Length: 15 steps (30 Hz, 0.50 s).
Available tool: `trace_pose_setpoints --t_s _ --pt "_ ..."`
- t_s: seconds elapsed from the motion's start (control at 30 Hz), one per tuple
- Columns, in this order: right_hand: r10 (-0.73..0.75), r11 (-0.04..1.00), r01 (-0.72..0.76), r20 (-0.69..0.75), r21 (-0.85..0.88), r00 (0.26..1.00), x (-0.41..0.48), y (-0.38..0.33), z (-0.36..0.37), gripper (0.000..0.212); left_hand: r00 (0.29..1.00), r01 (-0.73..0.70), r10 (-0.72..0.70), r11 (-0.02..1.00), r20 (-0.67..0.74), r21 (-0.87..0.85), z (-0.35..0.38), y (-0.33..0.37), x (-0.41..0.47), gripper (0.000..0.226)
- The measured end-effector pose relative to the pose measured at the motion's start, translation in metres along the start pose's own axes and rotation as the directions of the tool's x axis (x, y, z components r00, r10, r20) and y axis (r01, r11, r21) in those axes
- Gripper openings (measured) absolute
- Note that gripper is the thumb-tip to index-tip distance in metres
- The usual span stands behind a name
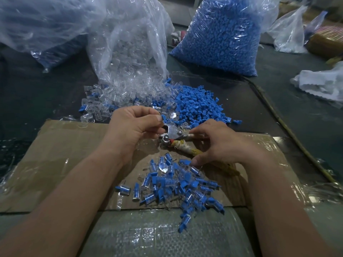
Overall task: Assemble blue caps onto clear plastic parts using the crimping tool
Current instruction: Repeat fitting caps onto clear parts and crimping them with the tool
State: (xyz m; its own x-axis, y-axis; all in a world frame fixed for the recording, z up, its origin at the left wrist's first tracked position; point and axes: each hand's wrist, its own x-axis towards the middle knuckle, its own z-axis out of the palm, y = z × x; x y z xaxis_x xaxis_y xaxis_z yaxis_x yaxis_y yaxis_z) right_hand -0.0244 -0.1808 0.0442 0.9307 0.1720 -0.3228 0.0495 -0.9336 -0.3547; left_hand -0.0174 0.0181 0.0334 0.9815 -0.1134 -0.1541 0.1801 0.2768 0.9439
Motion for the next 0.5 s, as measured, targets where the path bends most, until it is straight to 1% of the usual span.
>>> trace_pose_setpoints --t_s 0.1,0.23,0.37,0.4,0.5 --pt "-0.015 0.999 0.013 -0.051 -0.033 0.999 0.0 -0.005 0.001 0.068 1.0 -0.001 0.001 1.0 0.01 -0.005 0.0 0.0 0.001 0.019" --pt "0.01 0.999 -0.015 -0.119 -0.037 0.993 0.001 -0.011 0.002 0.04 1.0 -0.006 0.005 0.999 -0.001 -0.041 -0.001 -0.002 0.004 0.015" --pt "-0.007 0.992 -0.017 -0.187 -0.129 0.982 0.003 -0.016 0.006 0.016 1.0 -0.027 0.028 0.998 0.014 -0.054 -0.003 -0.002 0.004 0.01" --pt "-0.009 0.99 -0.02 -0.201 -0.143 0.98 0.003 -0.017 0.007 0.012 0.999 -0.033 0.034 0.998 0.016 -0.055 -0.003 -0.002 0.005 0.01" --pt "-0.015 0.988 -0.026 -0.262 -0.154 0.965 0.005 -0.013 0.007 0.011 0.999 -0.052 0.052 0.997 0.004 -0.061 -0.004 -0.003 0.007 0.008"
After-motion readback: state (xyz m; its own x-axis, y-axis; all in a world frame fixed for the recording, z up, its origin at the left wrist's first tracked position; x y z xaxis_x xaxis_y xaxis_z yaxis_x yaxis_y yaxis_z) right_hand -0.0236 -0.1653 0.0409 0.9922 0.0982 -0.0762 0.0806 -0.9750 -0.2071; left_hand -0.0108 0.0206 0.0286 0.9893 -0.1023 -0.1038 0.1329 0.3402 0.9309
